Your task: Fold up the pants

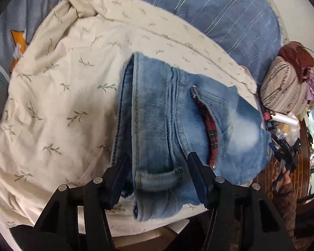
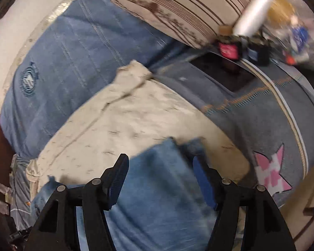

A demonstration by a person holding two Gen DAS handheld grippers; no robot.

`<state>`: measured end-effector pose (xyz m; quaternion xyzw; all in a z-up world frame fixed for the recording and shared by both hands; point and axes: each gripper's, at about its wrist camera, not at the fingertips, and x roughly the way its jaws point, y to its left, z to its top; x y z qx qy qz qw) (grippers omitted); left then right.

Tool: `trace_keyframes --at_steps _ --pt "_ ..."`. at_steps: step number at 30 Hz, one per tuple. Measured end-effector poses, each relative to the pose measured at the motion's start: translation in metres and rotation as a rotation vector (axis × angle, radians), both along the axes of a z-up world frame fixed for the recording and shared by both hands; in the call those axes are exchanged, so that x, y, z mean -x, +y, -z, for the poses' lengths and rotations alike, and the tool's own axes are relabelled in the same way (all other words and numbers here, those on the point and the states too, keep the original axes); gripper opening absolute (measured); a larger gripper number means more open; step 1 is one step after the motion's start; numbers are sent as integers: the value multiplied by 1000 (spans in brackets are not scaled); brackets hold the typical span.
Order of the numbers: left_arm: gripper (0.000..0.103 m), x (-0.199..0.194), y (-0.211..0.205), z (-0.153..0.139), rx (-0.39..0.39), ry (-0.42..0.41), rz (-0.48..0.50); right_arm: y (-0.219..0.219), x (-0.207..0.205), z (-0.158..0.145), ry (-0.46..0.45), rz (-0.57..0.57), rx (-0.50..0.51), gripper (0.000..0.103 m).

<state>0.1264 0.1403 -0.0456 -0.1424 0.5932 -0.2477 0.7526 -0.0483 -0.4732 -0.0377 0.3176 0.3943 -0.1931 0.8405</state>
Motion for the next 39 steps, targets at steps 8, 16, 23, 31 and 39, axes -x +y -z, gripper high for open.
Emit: trace_keyframes --at_steps 8,16,23,31,39 --pt "37 -1 -19 -13 -86 -40 -27 25 -17 6 38 -147 199 16" --pt "39 1 -35 2 -185 -22 -22 -15 10 28 64 11 127 22" --pt "41 34 -9 -40 -42 -59 50 4 86 -1 -142 146 -21 66" --pt "53 83 24 -47 135 -4 83 105 111 32 -209 -31 -395 66" --pt "55 74 33 -20 116 64 37 219 35 61 -120 -394 -719 72"
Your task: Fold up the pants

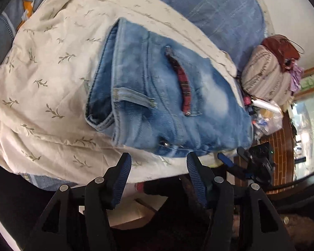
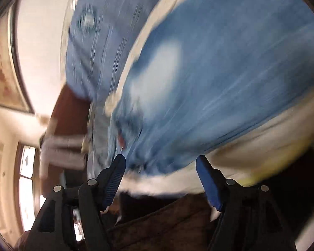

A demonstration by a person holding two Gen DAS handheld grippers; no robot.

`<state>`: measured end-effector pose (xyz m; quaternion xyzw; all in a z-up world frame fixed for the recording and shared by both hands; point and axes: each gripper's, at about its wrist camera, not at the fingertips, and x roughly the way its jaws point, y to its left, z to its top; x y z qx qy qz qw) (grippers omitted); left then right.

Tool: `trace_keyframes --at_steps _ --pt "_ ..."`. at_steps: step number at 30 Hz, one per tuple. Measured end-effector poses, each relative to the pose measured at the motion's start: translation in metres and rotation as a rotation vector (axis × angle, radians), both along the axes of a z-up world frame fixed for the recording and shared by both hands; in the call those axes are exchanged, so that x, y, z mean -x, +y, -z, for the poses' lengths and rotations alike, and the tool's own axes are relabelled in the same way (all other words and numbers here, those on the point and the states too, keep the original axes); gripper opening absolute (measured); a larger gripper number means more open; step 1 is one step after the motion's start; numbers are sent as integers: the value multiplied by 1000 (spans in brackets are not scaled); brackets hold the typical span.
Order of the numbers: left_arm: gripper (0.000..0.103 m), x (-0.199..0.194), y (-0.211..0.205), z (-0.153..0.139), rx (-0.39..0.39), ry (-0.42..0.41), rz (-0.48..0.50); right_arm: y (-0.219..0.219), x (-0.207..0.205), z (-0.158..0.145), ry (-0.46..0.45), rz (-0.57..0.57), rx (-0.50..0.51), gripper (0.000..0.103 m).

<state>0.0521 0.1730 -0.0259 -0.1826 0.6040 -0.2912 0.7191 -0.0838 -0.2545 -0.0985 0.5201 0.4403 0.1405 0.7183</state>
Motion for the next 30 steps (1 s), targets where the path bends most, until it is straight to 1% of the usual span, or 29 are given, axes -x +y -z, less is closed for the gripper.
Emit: trace_keyframes --at_steps 1,3,5,7,8,9,10,12,14,15,16,17,18,19,20,21,22,23,24,26,27,28,30 --pt "55 -6 0 4 -7 13 -16 13 -9 3 11 -42 -13 72" --pt "55 -17 -2 12 2 55 -41 26 -22 9 36 -68 -40 72" --pt "55 -27 -6 16 -9 86 -58 33 -35 17 53 -60 -100 72" --pt "52 -38 -12 23 -59 104 -66 34 -42 22 62 -29 -120 72" --pt "50 -41 -14 25 -75 122 -70 33 -44 24 61 -5 -121 60" --pt "36 -41 -12 23 -110 121 -75 32 -45 24 45 9 -121 20" --pt "30 -40 -10 18 -120 114 -75 30 -46 22 36 13 -99 6" --pt "28 -36 -2 10 -113 103 -62 30 -39 6 -21 4 -73 6" --pt "28 -34 2 12 -120 114 -63 36 -32 -3 -48 -36 -14 6" --pt "28 -35 2 18 -134 137 -59 37 -32 1 -32 -51 -12 6" --pt "28 -37 1 28 -149 178 -48 37 -32 12 14 -56 -14 6" --pt "28 -37 0 35 -160 210 -37 38 -33 25 62 -60 -7 11" --pt "28 -36 0 36 -162 211 -25 37 -36 34 95 -71 -5 12" --pt "28 -34 -1 30 -165 180 1 36 -35 38 115 -69 -14 12" --pt "27 -30 -1 19 -171 133 50 34 -34 35 105 -62 -18 17" --pt "26 -26 -3 9 -168 91 98 30 -31 28 84 -58 -7 28" --pt "27 -15 -3 -10 -150 15 187 21 -24 18 52 -39 18 35" --pt "29 -8 -5 -22 -147 -37 239 9 -14 8 21 -3 40 50" --pt "32 0 -6 -35 -154 -97 290 -1 -6 2 9 35 59 58" --pt "42 16 -11 -63 -193 -226 376 -43 30 -6 7 191 123 58" --pt "50 18 -18 -76 -215 -284 404 -58 42 -7 12 255 135 58" --pt "54 18 -27 -84 -228 -320 418 -79 63 -6 23 359 159 59" --pt "57 13 -44 -99 -242 -376 441 -111 96 -4 40 536 192 59"
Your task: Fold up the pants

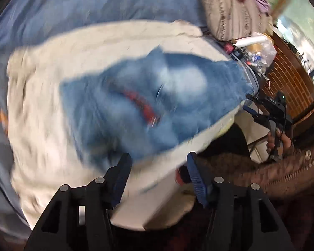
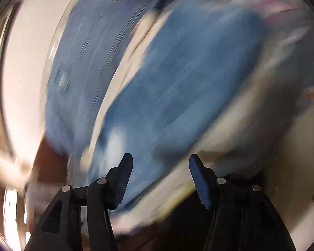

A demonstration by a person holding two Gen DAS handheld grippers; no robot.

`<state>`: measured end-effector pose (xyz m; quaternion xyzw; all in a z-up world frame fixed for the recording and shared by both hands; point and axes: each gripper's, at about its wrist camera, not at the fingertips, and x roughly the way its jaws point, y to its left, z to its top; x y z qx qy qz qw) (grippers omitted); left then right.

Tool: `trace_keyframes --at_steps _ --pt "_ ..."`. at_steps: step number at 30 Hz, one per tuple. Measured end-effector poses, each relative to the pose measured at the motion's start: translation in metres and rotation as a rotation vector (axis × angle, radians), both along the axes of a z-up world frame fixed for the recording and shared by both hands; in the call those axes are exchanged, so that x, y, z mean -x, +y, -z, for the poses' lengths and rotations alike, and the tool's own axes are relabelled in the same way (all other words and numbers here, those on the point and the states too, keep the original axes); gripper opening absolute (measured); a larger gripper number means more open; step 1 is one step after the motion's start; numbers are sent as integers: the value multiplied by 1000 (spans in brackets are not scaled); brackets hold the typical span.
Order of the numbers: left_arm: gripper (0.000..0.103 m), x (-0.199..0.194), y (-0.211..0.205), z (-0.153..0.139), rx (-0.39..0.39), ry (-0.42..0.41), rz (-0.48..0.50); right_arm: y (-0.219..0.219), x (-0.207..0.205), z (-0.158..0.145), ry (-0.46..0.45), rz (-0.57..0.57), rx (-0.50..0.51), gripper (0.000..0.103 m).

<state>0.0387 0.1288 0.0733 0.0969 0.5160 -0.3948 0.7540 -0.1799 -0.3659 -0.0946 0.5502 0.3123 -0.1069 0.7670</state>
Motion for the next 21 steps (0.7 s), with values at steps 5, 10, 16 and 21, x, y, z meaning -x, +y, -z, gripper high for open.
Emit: trace_keyframes --at_steps 5,10,16,21 --pt "58 -27 -94 -14 -51 -47 40 -43 31 13 -87 179 -4 64" --pt "58 -57 -211 -1 -128 -83 122 -60 17 32 -109 210 3 64" --pt "58 -74 -355 19 -171 -127 263 -68 0 30 -127 165 98 66" --pt "58 -84 -453 55 -183 -107 345 -67 0 26 -151 139 114 71"
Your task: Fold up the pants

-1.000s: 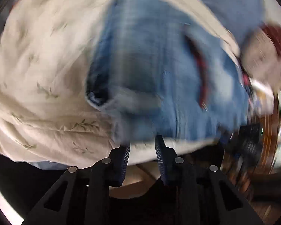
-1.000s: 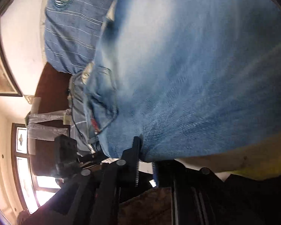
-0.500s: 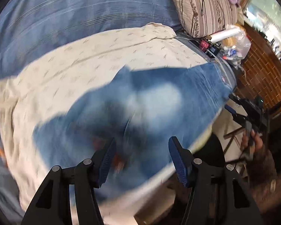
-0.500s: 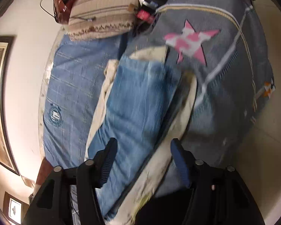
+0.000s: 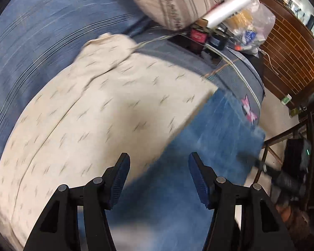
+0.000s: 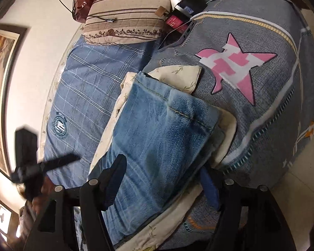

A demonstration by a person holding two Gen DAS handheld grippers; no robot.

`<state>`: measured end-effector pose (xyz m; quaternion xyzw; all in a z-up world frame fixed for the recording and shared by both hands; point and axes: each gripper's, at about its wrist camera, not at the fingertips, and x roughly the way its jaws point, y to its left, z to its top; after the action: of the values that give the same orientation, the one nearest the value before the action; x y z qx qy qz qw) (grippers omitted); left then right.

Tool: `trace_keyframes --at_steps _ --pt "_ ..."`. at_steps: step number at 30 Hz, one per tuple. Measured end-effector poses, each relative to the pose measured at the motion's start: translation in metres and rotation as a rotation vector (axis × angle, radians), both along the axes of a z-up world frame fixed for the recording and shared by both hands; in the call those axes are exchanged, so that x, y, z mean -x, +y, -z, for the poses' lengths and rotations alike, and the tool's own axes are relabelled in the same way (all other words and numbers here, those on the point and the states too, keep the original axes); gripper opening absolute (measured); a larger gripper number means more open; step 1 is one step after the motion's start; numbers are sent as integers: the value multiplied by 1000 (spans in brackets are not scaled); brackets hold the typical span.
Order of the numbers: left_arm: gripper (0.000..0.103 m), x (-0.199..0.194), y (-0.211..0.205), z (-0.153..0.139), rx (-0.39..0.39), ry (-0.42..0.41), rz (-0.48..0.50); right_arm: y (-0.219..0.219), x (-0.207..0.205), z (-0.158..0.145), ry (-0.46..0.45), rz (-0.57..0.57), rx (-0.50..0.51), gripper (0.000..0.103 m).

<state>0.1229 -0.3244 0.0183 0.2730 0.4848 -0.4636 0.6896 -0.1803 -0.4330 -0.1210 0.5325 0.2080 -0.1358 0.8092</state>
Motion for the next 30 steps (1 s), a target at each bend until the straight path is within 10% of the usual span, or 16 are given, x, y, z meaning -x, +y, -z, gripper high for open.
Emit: trace_keyframes --at_steps 9,17,30 --pt "58 -39 -106 85 -85 189 -6 0 6 7 -96 -16 -11 71" --pt "63 -20 -129 114 -70 302 204 -6 6 11 -125 -30 -41 74" --pt "69 5 -170 152 -76 23 298 -4 7 12 -141 -19 -45 75"
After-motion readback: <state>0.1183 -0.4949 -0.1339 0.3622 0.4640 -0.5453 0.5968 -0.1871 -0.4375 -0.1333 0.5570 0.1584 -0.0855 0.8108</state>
